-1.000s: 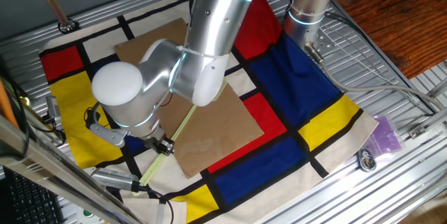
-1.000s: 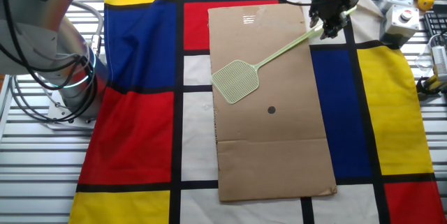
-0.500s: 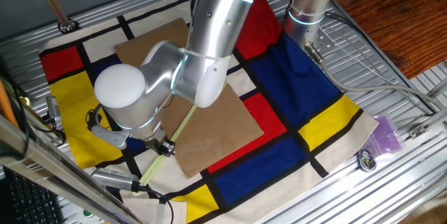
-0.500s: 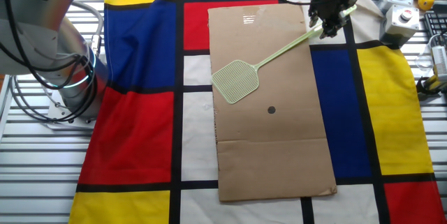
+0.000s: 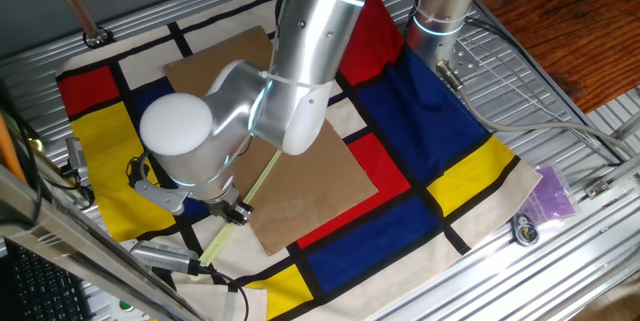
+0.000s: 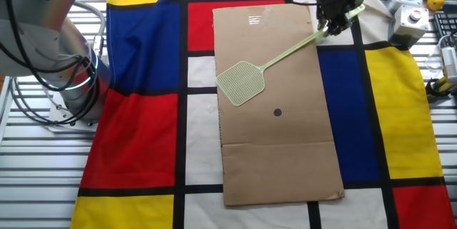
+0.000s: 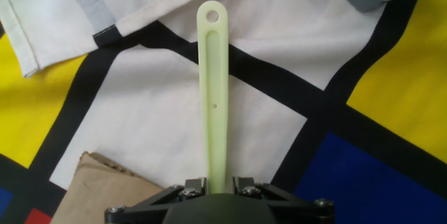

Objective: Swat with a flyswatter

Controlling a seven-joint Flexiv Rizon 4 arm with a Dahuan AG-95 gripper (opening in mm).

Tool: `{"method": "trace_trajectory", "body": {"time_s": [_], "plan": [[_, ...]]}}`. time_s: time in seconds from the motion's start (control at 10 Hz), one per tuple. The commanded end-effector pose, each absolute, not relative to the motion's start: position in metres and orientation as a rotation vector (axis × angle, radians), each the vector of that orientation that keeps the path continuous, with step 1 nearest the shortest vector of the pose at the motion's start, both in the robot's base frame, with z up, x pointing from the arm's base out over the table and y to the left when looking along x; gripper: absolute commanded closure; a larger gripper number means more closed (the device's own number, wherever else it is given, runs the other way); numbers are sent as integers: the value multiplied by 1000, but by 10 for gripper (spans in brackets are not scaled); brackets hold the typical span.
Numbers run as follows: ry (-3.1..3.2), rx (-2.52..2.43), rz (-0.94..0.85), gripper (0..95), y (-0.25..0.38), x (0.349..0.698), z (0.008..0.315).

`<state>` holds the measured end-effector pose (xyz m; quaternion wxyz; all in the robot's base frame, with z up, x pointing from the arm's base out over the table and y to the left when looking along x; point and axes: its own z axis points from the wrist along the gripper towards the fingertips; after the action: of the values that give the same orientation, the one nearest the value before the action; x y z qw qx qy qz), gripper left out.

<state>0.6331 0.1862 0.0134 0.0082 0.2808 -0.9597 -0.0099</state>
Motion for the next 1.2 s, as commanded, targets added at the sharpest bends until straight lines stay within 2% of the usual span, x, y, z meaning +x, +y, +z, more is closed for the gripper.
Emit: {"method": "trace_trajectory", "body": {"time_s": [0.1,1.2], "plan": [[-2988,888,-33,950,186,633,14],[-2806,1157,-58,950,165,619,42]]}}
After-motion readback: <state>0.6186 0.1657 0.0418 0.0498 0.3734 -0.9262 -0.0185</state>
